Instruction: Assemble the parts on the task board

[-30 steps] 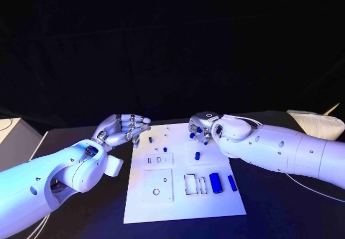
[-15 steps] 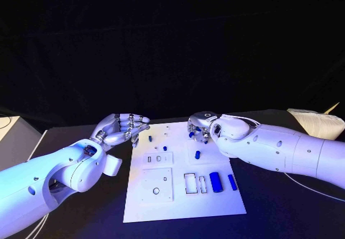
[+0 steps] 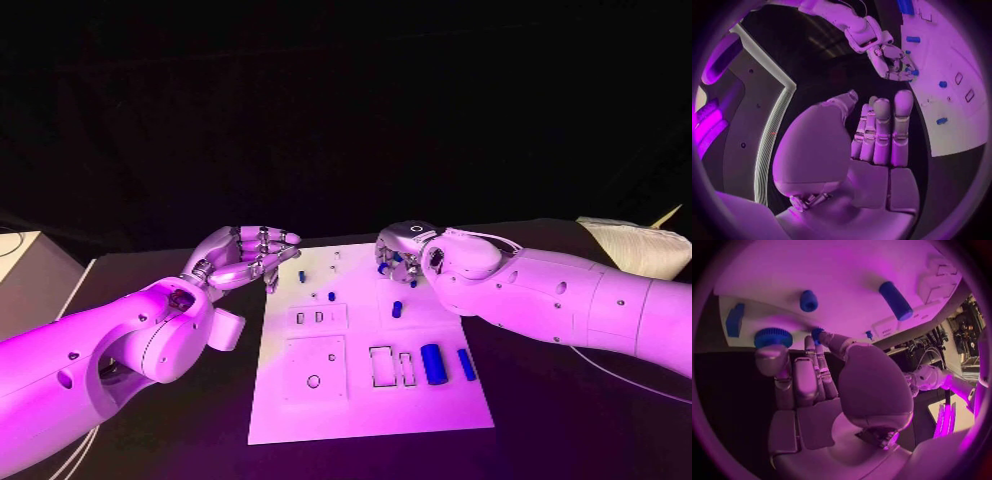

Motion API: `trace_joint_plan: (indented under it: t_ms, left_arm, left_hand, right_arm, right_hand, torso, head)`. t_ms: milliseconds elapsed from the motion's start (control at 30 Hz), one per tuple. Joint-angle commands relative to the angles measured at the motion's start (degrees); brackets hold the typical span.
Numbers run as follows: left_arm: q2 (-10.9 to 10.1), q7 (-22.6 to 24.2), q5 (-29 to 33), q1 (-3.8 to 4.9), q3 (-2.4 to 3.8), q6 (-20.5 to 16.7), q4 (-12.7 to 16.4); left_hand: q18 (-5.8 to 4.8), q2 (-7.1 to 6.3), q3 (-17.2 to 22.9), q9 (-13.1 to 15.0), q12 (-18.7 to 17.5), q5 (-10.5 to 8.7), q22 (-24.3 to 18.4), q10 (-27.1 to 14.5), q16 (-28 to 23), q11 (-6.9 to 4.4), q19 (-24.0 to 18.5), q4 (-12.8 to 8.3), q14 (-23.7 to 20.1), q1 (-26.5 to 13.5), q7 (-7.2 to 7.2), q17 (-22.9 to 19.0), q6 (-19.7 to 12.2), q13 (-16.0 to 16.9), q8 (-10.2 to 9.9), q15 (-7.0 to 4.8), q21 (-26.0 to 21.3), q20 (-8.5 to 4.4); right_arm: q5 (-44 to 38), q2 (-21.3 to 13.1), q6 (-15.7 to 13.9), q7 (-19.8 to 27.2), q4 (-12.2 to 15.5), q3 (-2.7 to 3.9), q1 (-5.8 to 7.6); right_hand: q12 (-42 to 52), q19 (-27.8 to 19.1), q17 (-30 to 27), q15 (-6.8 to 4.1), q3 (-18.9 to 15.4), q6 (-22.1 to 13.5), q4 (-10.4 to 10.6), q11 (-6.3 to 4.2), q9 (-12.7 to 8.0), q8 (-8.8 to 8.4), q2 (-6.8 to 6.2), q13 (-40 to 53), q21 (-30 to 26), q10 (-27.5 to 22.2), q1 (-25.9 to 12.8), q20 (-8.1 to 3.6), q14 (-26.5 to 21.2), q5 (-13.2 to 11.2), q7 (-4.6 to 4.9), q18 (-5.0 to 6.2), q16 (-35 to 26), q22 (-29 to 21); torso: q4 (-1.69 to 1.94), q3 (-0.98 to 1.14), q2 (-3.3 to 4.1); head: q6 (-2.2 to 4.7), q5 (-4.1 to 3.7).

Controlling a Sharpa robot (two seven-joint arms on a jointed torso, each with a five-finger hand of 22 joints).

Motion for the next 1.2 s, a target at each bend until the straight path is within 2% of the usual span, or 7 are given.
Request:
trace_joint_plan:
  t_ms: [33,267,367,433,467,700,1200]
  left_arm:
    - [0.0,0.7,0.6,0.06,0.06,-0.1,0.0]
    - [-0.2,0.8,0.8,0.06,0.06,-0.1,0.0]
    - [-0.2,0.8,0.8,0.06,0.06,-0.2,0.0]
    - [-0.3,0.8,0.8,0.06,0.06,-0.2,0.1]
    - [-0.3,0.9,0.8,0.06,0.06,-0.2,0.1]
    - [-0.5,0.9,0.8,0.07,0.08,-0.5,0.3]
    - [-0.1,0.8,1.0,0.09,0.18,-0.5,0.0]
  left_hand:
    - [0.08,0.31,0.4,0.1,-0.4,0.14,-0.3,-0.4,-0.4,-0.04,-0.6,-0.1,-0.6,-0.4,0.29,-0.2,-0.2,-0.1,-0.3,0.04,-0.4,0.12]
    - [0.18,0.33,0.5,0.1,-0.5,0.14,-0.9,-0.6,-0.9,0.03,-1.1,-0.2,-0.9,-0.3,0.35,-0.7,-0.2,-0.1,-0.3,0.10,-0.7,0.18]
    - [0.22,0.33,0.5,0.1,-0.5,0.13,-1.1,-0.6,-1.1,0.05,-1.2,-0.3,-1.0,-0.3,0.35,-0.8,-0.3,-0.1,-0.3,0.12,-0.8,0.20]
    - [0.25,0.33,0.6,0.1,-0.5,0.14,-1.2,-0.6,-1.2,0.06,-1.3,-0.3,-1.1,-0.3,0.36,-0.9,-0.3,-0.1,-0.3,0.13,-0.9,0.21]
    - [0.25,0.33,0.6,0.1,-0.5,0.14,-1.2,-0.6,-1.2,0.06,-1.3,-0.3,-1.1,-0.3,0.36,-0.9,-0.3,-0.1,-0.3,0.13,-0.9,0.21]
    - [0.42,0.31,0.6,0.2,-0.5,0.13,-2.1,-0.8,-2.0,0.12,-2.0,-0.4,-1.7,-0.3,0.41,-1.7,-0.3,-0.1,-0.3,0.20,-1.4,0.29]
    - [0.46,0.23,0.6,0.2,-0.5,0.13,-2.3,-0.8,-2.3,0.19,-2.4,-0.4,-2.0,-0.5,0.47,-1.8,-0.3,0.0,-0.3,0.28,-1.6,0.39]
  right_arm:
    - [-1.0,-0.1,-3.7,-0.6,0.6,0.00,-0.03]
    - [-1.5,0.1,-7.8,-2.3,1.2,0.07,-0.01]
    - [-1.7,0.6,-9.1,-2.9,0.8,0.12,0.03]
    - [-1.8,1.3,-10.0,-3.2,0.2,0.15,0.06]
    - [-1.9,1.7,-10.4,-3.3,-0.2,0.17,0.08]
    - [-2.1,4.8,-11.4,-2.9,-3.2,0.22,0.18]
    - [-2.0,9.6,-9.9,-1.5,-8.2,0.20,0.17]
  right_hand:
    - [0.1,0.1,0.1,-0.50,0.5,0.4,0.0,-0.03,0.5,0.42,1.42,0.3,0.3,0.6,0.7,-0.42,0.8,0.3,0.07,-0.52,0.3,0.2]
    - [-0.1,0.1,0.1,-0.52,0.4,0.2,-0.3,0.03,0.9,0.72,0.89,0.2,0.2,0.5,0.3,-0.51,0.8,0.0,0.13,-0.54,0.5,0.3]
    - [-0.2,0.1,0.1,-0.51,0.3,0.1,-0.3,0.05,1.0,0.75,0.74,0.2,0.3,0.5,0.2,-0.51,0.8,-0.1,0.15,-0.56,0.6,0.4]
    - [-0.2,0.2,0.2,-0.49,0.3,0.0,-0.3,0.07,1.1,0.77,0.62,0.2,0.3,0.4,0.2,-0.51,0.8,-0.1,0.19,-0.57,0.6,0.4]
    - [-0.2,0.2,0.2,-0.49,0.3,0.0,-0.3,0.07,1.1,0.77,0.62,0.2,0.3,0.4,0.2,-0.51,0.8,-0.1,0.19,-0.57,0.6,0.4]
    - [-0.4,0.3,0.1,-0.40,0.3,-0.4,-0.5,0.21,1.3,0.78,0.17,0.1,0.5,0.0,0.0,-0.47,0.8,-0.1,0.30,-0.65,0.7,0.7]
    - [-0.5,0.3,0.2,-0.25,0.4,-1.0,-0.6,0.39,1.5,0.69,-0.26,-0.1,0.5,-0.5,-0.3,-0.37,0.9,0.1,0.45,-0.67,0.9,0.9]
  torso:
    - [0.07,-0.01,-0.04]
    - [0.03,-0.09,-0.07]
    - [0.13,-0.19,-0.07]
    - [0.21,-0.22,-0.03]
    - [0.17,-0.11,0.03]
    - [0.19,-0.20,0.15]
    - [1.46,-0.87,1.38]
  head:
    - [0.07,0.06]
    - [0.35,0.35]
    - [0.40,0.45]
    - [0.52,0.56]
    - [0.57,0.67]
    - [0.70,0.60]
    - [1.16,-0.22]
